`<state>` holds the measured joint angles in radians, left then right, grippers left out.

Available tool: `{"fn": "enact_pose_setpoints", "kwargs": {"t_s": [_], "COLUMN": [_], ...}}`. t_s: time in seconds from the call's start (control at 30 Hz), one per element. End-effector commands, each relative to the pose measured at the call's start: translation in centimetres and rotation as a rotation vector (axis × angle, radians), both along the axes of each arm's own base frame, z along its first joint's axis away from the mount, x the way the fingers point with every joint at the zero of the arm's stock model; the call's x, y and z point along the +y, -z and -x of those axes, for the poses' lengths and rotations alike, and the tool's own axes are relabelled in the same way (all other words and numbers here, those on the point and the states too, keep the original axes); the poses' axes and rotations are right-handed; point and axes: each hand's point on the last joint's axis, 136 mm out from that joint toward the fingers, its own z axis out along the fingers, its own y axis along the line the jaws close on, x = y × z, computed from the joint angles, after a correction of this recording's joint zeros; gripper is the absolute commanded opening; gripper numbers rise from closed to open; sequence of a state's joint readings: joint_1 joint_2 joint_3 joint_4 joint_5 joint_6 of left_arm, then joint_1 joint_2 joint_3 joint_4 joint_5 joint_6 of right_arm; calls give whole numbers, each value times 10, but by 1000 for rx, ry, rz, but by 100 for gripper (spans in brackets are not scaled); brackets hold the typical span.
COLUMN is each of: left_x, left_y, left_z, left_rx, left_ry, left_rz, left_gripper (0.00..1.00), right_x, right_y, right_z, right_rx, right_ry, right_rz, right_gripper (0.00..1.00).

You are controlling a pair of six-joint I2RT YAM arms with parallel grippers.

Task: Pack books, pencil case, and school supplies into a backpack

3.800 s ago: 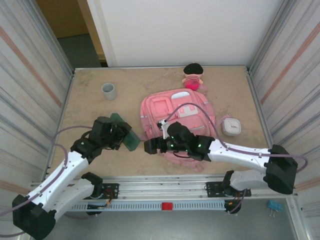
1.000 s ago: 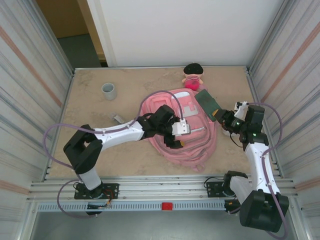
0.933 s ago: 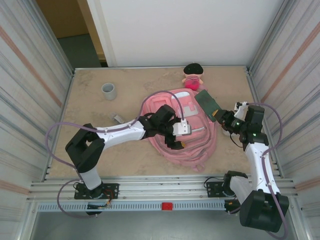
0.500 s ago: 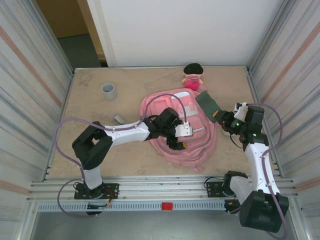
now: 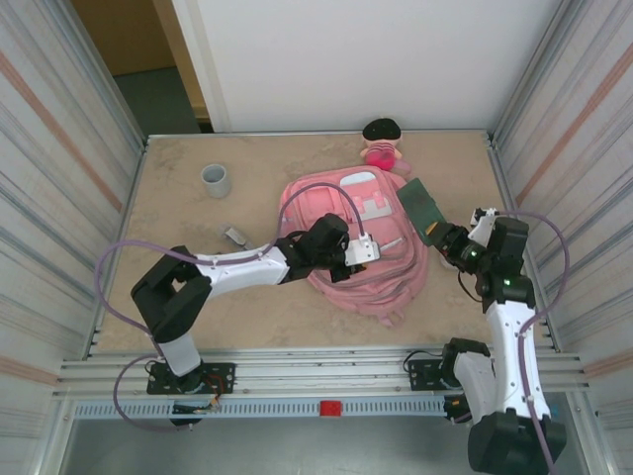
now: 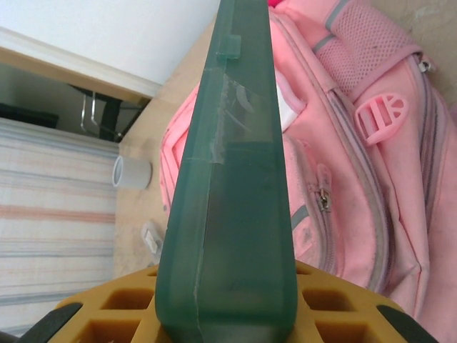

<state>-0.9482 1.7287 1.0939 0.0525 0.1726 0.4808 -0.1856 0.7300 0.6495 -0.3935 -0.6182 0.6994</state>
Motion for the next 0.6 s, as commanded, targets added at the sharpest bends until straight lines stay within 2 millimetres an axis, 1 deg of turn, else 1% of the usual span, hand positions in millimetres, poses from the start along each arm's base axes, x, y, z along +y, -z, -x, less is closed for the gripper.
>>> {"fn": "enact_pose_setpoints", "kwargs": {"t_s": [0.0,0.1,0.17,0.27,0.37,0.43,0.57], "left_x": [4,10,14,21,32,38,48], "left_y": [-38,-49,-60,-78,-93,-104,-119], "left_z": [-11,-14,-14,-13,-17,-18,-22], "left_rx": [-33,-17,-4,31,63,93,154], "left_ry": [-81,-128,-161,-207,-290,-335,-406], "left_rz": [100,117,141,183,224,266,358], "left_gripper": [13,10,8,7,6,5,3], "right_x": [-9,-14,-17,-27,-34,-32,-15], "right_y": [-15,-23,-24,-21,-19,-15,-3], "right_z": [9,22,33,53,69,76,86], "right_rx": [-41,-47,-36,20,68,103,179], "right_ry": [72,126,164,240,289,283,202], "right_rz": [12,16,28,65,90,84,29], "right_gripper": [31,32,32,32,33,33,32]}}
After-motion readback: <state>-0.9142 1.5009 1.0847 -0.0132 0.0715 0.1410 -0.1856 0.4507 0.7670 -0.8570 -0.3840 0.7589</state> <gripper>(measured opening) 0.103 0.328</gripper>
